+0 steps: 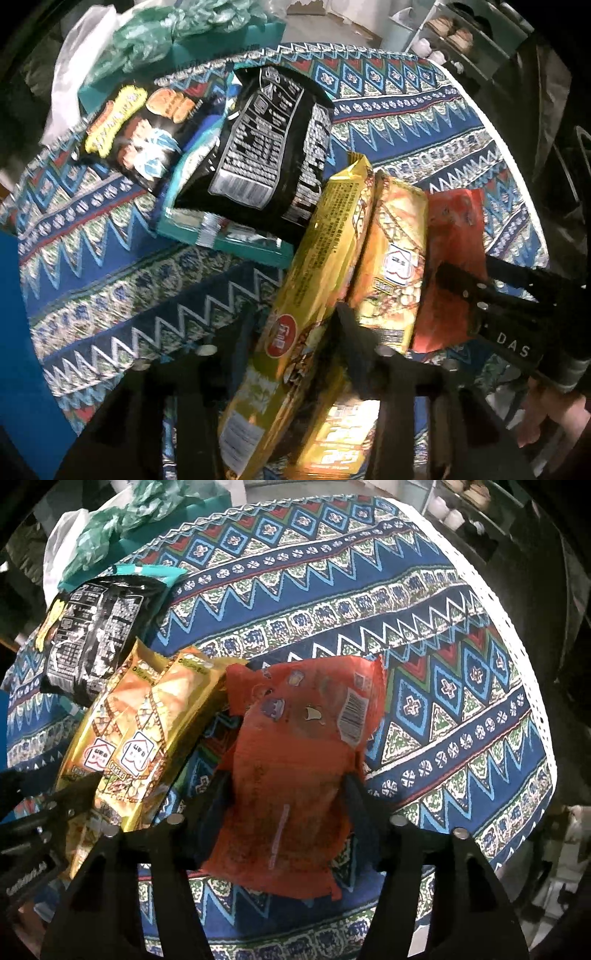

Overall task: Organize snacks
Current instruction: 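Lift both held packs and carry them over the cardboard box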

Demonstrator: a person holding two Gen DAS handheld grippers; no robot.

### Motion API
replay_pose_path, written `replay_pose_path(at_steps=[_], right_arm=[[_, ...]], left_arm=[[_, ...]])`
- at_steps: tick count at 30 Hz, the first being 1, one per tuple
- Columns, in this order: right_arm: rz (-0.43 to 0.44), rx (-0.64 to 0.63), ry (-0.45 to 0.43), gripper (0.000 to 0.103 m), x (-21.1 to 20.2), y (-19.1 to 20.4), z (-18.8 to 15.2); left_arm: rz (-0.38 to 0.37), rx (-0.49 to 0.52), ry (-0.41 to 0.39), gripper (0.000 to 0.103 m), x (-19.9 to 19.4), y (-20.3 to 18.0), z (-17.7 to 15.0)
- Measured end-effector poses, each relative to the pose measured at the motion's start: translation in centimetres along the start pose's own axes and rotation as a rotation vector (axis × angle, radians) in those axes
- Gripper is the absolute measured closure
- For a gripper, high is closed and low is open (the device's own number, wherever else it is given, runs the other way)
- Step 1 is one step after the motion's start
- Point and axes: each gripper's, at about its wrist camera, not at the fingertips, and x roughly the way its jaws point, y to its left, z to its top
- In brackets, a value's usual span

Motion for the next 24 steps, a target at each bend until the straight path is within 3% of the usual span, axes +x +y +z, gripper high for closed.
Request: replay_pose_path(at_steps=[5, 20, 24], right_arm=[[0.012, -0.001, -0.02, 0.055, -0.8, 0.3, -0.6], [0.062, -0.028, -0.093, 0.056, -6.2, -0.7, -0.8], [0.076, -0.076, -0.132, 0.056, -8.4, 1.1, -0.7]], left_arm=[[-0.023, -0.001, -0.022, 0.071, -0.7, -0.1, -0.5], [0.007, -0.071, -0.162, 0.076, -7.1, 1.0, -1.9], [0.013, -0.086, -0.191, 0.076, -8.8, 1.6, -2.4]])
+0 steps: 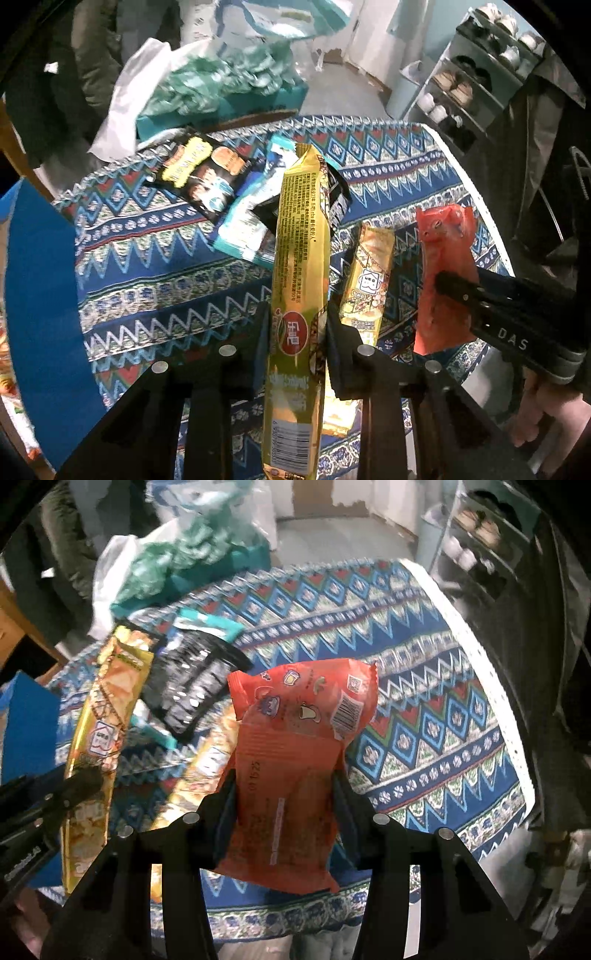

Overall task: Organize snacks
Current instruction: 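Lift both held packs and carry them over the cardboard box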

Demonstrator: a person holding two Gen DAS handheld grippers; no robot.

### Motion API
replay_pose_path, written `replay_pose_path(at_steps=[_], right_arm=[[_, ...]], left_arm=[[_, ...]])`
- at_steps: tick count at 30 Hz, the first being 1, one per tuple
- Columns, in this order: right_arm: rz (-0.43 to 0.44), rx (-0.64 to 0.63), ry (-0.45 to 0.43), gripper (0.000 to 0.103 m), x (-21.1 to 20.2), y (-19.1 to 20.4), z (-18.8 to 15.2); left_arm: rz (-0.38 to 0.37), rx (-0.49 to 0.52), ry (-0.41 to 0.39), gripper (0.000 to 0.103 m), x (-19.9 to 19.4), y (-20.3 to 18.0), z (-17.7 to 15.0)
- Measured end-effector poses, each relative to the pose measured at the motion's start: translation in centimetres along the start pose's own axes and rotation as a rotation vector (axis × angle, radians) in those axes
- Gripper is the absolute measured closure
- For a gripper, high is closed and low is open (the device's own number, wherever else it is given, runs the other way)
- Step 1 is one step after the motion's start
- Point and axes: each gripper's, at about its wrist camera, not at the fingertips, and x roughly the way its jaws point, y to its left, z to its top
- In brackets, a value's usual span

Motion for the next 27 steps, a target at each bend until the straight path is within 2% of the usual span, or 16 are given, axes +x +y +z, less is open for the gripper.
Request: replay_pose_path(at_steps=[14, 27], right_arm=[[0.079, -0.118, -0.059, 0.056, -3.9, 6.4, 0.9], [0.187, -0.269, -0.103, 0.055, -7.5, 16.6, 1.6]], left_arm=[[0.001, -0.11, -0.102, 0.076, -7.0, 4.2, -0.5], [0.038, -0.242, -0.186, 0.076, -14.0, 11.7, -2.1]])
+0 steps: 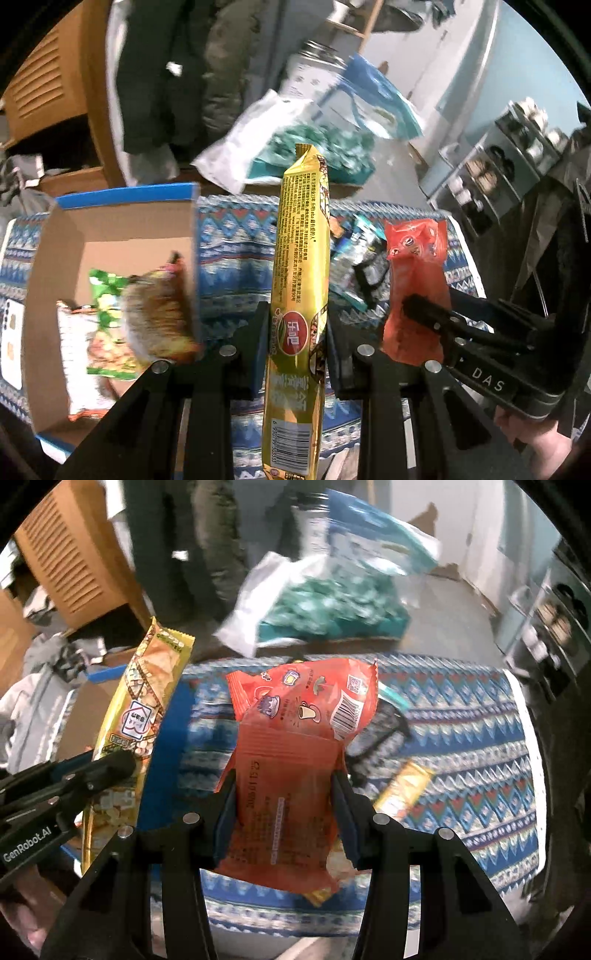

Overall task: Organize snacks
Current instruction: 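Lift both held packs and carry them over the cardboard box, then drop both packs into the box and open both tools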

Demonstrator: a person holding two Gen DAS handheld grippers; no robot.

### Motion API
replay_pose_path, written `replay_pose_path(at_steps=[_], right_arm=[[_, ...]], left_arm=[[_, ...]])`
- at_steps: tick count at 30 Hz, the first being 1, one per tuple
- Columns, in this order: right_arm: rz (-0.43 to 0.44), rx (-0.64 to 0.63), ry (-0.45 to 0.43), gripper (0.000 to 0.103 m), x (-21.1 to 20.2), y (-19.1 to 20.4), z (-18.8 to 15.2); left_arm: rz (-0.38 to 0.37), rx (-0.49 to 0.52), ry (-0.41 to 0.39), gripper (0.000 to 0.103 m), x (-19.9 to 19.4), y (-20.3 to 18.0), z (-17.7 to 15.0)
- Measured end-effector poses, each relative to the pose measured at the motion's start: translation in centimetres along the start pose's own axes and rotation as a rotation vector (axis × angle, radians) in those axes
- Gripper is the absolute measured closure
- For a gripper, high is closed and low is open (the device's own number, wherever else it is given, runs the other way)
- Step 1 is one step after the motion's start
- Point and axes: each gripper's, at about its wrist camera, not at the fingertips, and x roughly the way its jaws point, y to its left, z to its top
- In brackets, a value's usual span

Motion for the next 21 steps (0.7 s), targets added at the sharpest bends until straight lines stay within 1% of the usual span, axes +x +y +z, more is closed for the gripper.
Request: replay_pose_path(at_steps=[4, 10, 14, 21], right_arm=[[0.036, -0.049, -0.001, 0.055, 0.2, 3.5, 1.0], [0.084, -0.12, 0.005, 0.055, 0.9, 8.8, 2.0], [0.12, -0.173, 0.016, 0.055, 1.8, 12.9, 2.8], [0.153, -0.245, 0.049, 0.055, 3.7, 18.3, 3.0]], left_arm=[[0.027, -0.047, -0.028, 0.076, -1.7, 3.3, 0.2], [0.079, -0.126, -0.053, 0.076, -3.3, 8.5, -0.1], [0.111, -0.18, -0.06, 0.076, -3.8, 11.8, -0.7], [0.153, -0.244, -0.07, 0.076, -4.3, 16.3, -2.0]])
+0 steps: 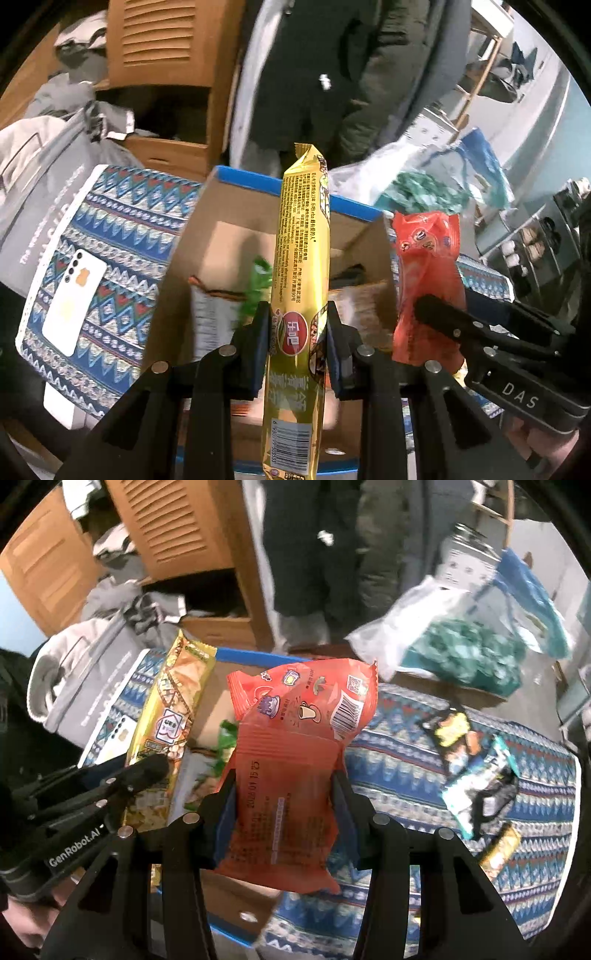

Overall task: Organize snacks
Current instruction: 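Drop both packs into the box and open both tools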

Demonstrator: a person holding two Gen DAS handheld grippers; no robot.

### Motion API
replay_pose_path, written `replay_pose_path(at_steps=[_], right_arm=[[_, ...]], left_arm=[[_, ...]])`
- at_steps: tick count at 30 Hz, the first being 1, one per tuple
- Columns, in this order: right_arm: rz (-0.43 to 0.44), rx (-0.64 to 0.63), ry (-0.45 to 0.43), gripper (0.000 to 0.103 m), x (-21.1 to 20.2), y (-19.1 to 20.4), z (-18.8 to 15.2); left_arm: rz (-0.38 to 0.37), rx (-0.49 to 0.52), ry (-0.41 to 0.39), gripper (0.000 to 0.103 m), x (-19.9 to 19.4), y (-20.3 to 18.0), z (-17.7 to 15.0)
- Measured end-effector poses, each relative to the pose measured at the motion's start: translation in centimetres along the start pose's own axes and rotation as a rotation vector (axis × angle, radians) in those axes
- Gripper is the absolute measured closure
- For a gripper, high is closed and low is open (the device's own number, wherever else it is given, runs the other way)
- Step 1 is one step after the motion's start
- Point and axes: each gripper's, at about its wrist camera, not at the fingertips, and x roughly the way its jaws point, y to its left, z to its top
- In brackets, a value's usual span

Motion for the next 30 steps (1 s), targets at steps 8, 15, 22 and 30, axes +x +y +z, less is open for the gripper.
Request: replay_pose_path(at_steps=[8, 15, 22, 30], right_arm=[[0.009, -0.048, 0.047, 0.055, 2.7, 3.0, 0.6], [-0.006, -0.104, 0.046, 0.05, 3.2, 5.0, 1.1], [-0.016, -0.086, 0.015, 0.034, 2.1, 4.6, 1.4], [-0.033, -0.054, -0.005, 0.03, 0.8, 3.0, 1.4]], left_arm=[[0.033, -0.061, 0.023, 0.076, 1.3, 3.6, -0.2], [0.068, -0.091, 0.016, 0.075, 1.5, 4.9, -0.3], [0.106, -0.075, -0.026, 0.053, 0.7, 4.7, -0.3], [0.115, -0.038, -0.062, 0.034, -0.6, 3.2, -0.4]])
